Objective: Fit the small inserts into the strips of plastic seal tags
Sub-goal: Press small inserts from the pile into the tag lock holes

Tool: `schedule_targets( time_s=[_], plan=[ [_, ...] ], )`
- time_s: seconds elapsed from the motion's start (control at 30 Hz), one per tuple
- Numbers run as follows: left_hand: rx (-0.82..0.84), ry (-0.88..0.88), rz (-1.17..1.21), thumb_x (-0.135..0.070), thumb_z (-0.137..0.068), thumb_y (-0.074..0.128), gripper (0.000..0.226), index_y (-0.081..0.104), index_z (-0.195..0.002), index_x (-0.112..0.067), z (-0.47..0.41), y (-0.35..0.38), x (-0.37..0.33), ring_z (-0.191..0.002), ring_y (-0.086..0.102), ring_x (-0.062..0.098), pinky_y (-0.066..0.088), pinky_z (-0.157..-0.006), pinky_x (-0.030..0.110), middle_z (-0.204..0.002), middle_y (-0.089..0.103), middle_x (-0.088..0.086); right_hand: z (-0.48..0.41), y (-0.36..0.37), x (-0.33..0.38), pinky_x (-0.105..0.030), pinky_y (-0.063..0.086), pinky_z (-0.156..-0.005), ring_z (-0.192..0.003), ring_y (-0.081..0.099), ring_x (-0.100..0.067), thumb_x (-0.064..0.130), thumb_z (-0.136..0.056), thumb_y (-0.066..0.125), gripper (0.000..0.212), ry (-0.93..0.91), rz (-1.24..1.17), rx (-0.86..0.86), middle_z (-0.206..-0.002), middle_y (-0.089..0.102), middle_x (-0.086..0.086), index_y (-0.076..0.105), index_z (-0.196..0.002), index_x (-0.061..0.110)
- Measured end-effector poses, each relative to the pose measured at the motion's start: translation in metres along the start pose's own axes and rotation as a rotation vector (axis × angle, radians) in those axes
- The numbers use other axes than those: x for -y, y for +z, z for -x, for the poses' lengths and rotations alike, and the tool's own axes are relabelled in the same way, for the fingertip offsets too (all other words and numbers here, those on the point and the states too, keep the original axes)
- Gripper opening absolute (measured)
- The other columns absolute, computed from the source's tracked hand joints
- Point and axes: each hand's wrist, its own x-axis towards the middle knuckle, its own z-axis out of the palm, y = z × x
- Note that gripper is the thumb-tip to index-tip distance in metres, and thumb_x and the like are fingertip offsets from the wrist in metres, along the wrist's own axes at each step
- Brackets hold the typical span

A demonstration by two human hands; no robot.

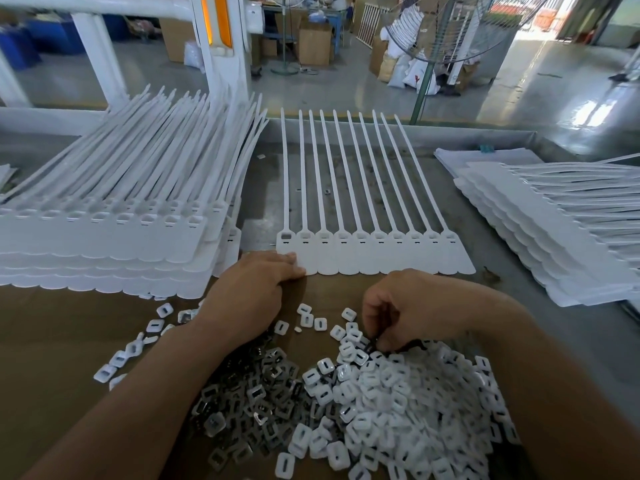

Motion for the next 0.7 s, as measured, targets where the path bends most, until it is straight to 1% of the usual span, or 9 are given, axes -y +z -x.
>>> schedule_targets(
  time_s=[0.07,0.13,0.23,0.3,0.4,0.5,0.6,0.63,0.7],
  plan=[
    [-0.001,0.001,-0.002,0.0,-0.089,0.037,0.05,0.052,-0.126,-0.03,0.001,0.0,0.0,-0.131,0.027,0.004,0.014,-0.1,0.014,-0.139,0.04,-0.015,0.001,-0.001,-0.001,-0.01,0.044,-0.058,-0.058,0.052,0.011,0.019,-0.077,0.073,0.024,0.0,-0.031,-0.034,-0.071,0.058,0.017,0.056,-0.068,0.034],
    [-0.004,0.007,-0.006,-0.001,-0.089,0.037,0.05,0.052,-0.126,-0.03,0.002,0.0,0.001,-0.131,0.028,0.004,0.014,-0.101,0.015,-0.139,0.041,-0.015,0.002,-0.001,-0.002,-0.013,0.047,-0.063,-0.062,0.053,0.008,0.019,-0.077,0.072,0.021,-0.01,-0.075,-0.079,-0.072,0.06,0.014,0.058,-0.07,0.033],
    [-0.005,0.006,-0.006,-0.002,-0.09,0.037,0.049,0.052,-0.126,-0.03,0.002,0.0,0.0,-0.13,0.028,0.004,0.015,-0.101,0.015,-0.139,0.041,-0.015,0.001,-0.001,-0.004,-0.022,0.051,-0.073,-0.072,0.062,-0.007,0.013,-0.077,0.072,0.018,-0.02,-0.197,-0.201,-0.077,0.067,0.004,0.063,-0.073,0.029],
    [-0.006,0.007,-0.005,-0.003,-0.09,0.037,0.048,0.052,-0.126,-0.031,0.002,0.0,0.001,-0.13,0.028,0.003,0.014,-0.098,0.012,-0.139,0.041,-0.015,-0.002,-0.001,-0.005,-0.022,0.055,-0.07,-0.071,0.066,-0.013,0.009,-0.077,0.071,0.016,0.005,-0.302,-0.291,-0.073,0.07,0.001,0.065,-0.072,0.024],
    [-0.017,0.011,-0.012,-0.006,-0.091,0.037,0.046,0.052,-0.126,-0.031,0.001,0.0,0.0,-0.13,0.028,0.003,0.012,-0.095,0.01,-0.14,0.041,-0.015,-0.009,-0.002,-0.003,-0.022,0.057,-0.064,-0.067,0.069,-0.014,0.006,-0.079,0.069,0.014,0.05,-0.433,-0.381,-0.069,0.07,-0.002,0.065,-0.073,0.018],
    [-0.015,0.022,-0.011,-0.005,-0.09,0.038,0.045,0.052,-0.126,-0.029,0.002,-0.001,-0.001,-0.13,0.029,0.003,0.01,-0.09,0.009,-0.14,0.041,-0.013,-0.025,-0.008,0.003,-0.024,0.056,-0.069,-0.068,0.067,-0.011,0.008,-0.083,0.065,0.017,0.031,-0.37,-0.471,-0.071,0.068,0.003,0.062,-0.072,0.02],
    [-0.032,0.061,-0.018,-0.006,-0.091,0.04,0.042,0.054,-0.125,-0.027,0.004,-0.002,-0.001,-0.129,0.033,0.005,0.012,-0.09,0.008,-0.138,0.044,-0.01,-0.049,-0.016,0.01,-0.012,0.044,-0.058,-0.065,0.057,-0.001,0.012,-0.087,0.06,0.014,0.022,-0.238,-0.548,-0.073,0.06,0.013,0.061,-0.076,0.019],
    [-0.039,0.069,-0.02,-0.007,-0.091,0.04,0.041,0.055,-0.124,-0.027,0.004,-0.003,-0.001,-0.128,0.034,0.005,0.013,-0.09,0.008,-0.138,0.045,-0.01,-0.059,-0.018,0.012,-0.01,0.038,-0.056,-0.064,0.052,0.001,0.011,-0.088,0.058,0.012,0.021,-0.201,-0.576,-0.075,0.058,0.012,0.062,-0.078,0.017],
    [-0.046,0.071,-0.019,-0.008,-0.091,0.04,0.041,0.055,-0.124,-0.027,0.004,-0.004,-0.002,-0.127,0.035,0.006,0.012,-0.086,0.006,-0.137,0.046,-0.01,-0.076,-0.022,0.016,-0.009,0.035,-0.052,-0.062,0.049,0.002,0.006,-0.088,0.055,0.012,0.021,-0.183,-0.63,-0.08,0.061,0.006,0.066,-0.082,0.005]
  ],
)
